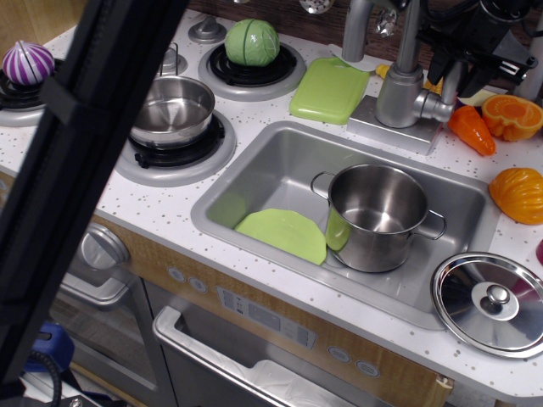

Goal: Turn lever vertical to front

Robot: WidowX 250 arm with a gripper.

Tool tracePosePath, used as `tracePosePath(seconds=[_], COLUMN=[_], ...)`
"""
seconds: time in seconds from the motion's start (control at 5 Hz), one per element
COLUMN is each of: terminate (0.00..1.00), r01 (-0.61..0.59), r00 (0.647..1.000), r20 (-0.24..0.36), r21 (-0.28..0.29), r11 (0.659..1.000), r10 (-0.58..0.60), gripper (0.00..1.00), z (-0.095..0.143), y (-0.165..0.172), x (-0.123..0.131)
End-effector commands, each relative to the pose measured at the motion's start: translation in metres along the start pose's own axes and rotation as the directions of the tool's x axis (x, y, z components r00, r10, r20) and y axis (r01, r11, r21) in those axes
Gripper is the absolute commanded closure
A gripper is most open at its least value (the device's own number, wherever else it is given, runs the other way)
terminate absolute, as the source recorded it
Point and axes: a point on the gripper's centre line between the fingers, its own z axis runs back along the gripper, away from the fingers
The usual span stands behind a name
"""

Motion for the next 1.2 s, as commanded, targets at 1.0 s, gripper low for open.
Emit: tracePosePath(seconds=[1.0], terminate=[0.00], r01=[-0.046], r00=[0.989], r20=[-0.145], r21=[-0.209], r11=[0.977], r10=[0.015], gripper=[1.00], z=[-0.015], y=[-0.021], x=[-0.039])
